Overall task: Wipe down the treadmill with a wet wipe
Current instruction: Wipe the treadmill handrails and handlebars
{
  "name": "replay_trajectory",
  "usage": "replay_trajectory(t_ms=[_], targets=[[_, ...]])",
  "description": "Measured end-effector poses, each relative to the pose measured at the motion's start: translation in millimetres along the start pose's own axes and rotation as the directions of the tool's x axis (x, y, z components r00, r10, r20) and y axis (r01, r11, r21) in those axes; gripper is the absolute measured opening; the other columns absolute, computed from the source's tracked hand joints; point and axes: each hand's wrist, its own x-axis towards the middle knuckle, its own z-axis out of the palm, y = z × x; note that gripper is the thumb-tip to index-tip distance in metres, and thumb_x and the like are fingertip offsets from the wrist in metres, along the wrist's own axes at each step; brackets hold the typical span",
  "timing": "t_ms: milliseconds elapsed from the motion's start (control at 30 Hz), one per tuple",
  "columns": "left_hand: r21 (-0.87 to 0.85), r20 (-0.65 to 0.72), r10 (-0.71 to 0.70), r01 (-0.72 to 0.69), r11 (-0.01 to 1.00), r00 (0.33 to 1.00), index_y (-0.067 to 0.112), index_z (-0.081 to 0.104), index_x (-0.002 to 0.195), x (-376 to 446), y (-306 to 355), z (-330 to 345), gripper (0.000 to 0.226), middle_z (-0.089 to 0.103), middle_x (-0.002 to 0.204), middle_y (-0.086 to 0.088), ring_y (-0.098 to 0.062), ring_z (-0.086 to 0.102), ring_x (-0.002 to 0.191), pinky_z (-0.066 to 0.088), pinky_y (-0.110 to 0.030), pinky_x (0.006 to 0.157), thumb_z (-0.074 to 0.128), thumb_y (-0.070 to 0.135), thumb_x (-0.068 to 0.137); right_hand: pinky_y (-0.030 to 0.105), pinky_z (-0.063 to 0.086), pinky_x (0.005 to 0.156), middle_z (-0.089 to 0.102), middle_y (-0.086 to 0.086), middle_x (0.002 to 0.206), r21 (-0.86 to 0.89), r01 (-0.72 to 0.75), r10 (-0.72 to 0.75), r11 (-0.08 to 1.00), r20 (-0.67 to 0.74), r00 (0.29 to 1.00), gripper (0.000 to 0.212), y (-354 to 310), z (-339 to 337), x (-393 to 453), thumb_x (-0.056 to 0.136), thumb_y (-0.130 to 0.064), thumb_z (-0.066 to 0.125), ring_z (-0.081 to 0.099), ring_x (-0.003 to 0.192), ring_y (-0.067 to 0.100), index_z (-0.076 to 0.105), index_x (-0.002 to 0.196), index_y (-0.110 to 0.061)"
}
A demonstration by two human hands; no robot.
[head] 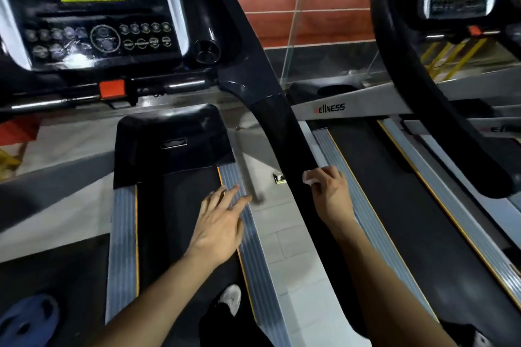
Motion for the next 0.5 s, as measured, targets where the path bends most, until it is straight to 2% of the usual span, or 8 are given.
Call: replay_trajectory(t_ms=[100, 200, 267, 367, 500], targets=[[-0.014, -0.002, -0.006, 0.006, 1.000, 1.000, 0.028, 0.052, 0.143, -39, 25, 10, 0.053, 0.042, 0.158, -0.004, -0.031, 0.031, 0.148, 0.024, -0.049, 0.122, 0.058, 0.019, 0.092, 0.032, 0.048, 0.077, 0.055, -0.005, 0.098, -0.001, -0.001, 0.001, 1.000, 0.000, 1.000, 0.031, 7, -20, -47, 0.089, 0.000, 0.048, 0.049, 0.091, 0.018, 0.069, 0.096, -0.023], [-0.020, -0.012, -0.015, 0.015, 1.000, 1.000, 0.028, 0.054, 0.141, -76, 49, 20, 0.052, 0.046, 0.154, -0.003, -0.032, 0.036, 0.145, 0.027, -0.049, 0.120, 0.058, 0.020, 0.090, 0.026, 0.040, 0.079, 0.056, -0.005, 0.102, -0.020, -0.019, 0.019, 1.000, 0.009, 1.000, 0.036, 13, -37, -95, 0.087, 0.004, 0.053, 0.047, 0.092, 0.021, 0.069, 0.098, -0.025], [-0.011, 0.001, -0.014, 0.014, 1.000, 1.000, 0.028, 0.053, 0.142, -94, 66, 28, 0.050, 0.044, 0.155, -0.002, -0.030, 0.035, 0.146, 0.022, -0.046, 0.121, 0.054, 0.022, 0.093, 0.022, 0.034, 0.078, 0.056, -0.006, 0.103, -0.019, -0.029, 0.030, 0.999, 0.016, 0.999, 0.037, 15, -46, -116, 0.087, 0.004, 0.052, 0.045, 0.092, 0.019, 0.069, 0.098, -0.026], [0.008, 0.009, -0.015, 0.015, 1.000, 1.000, 0.028, 0.054, 0.142, -111, 91, 36, 0.051, 0.045, 0.154, -0.002, -0.030, 0.036, 0.146, 0.019, -0.044, 0.121, 0.040, 0.027, 0.093, 0.024, 0.034, 0.077, 0.055, -0.005, 0.103, -0.041, -0.014, 0.015, 0.999, 0.026, 1.000, 0.034, 18, -53, -136, 0.089, 0.002, 0.051, 0.045, 0.091, 0.020, 0.069, 0.099, -0.025], [0.021, -0.022, -0.003, 0.004, 1.000, 1.000, 0.026, 0.056, 0.140, -115, 120, 47, 0.053, 0.049, 0.151, -0.005, -0.035, 0.039, 0.144, 0.015, -0.041, 0.118, 0.045, 0.024, 0.088, 0.027, 0.037, 0.075, 0.055, -0.004, 0.102, -0.049, 0.039, -0.038, 0.998, 0.031, 0.999, 0.025, 27, -59, -146, 0.092, -0.003, 0.054, 0.047, 0.086, 0.022, 0.068, 0.097, -0.024]])
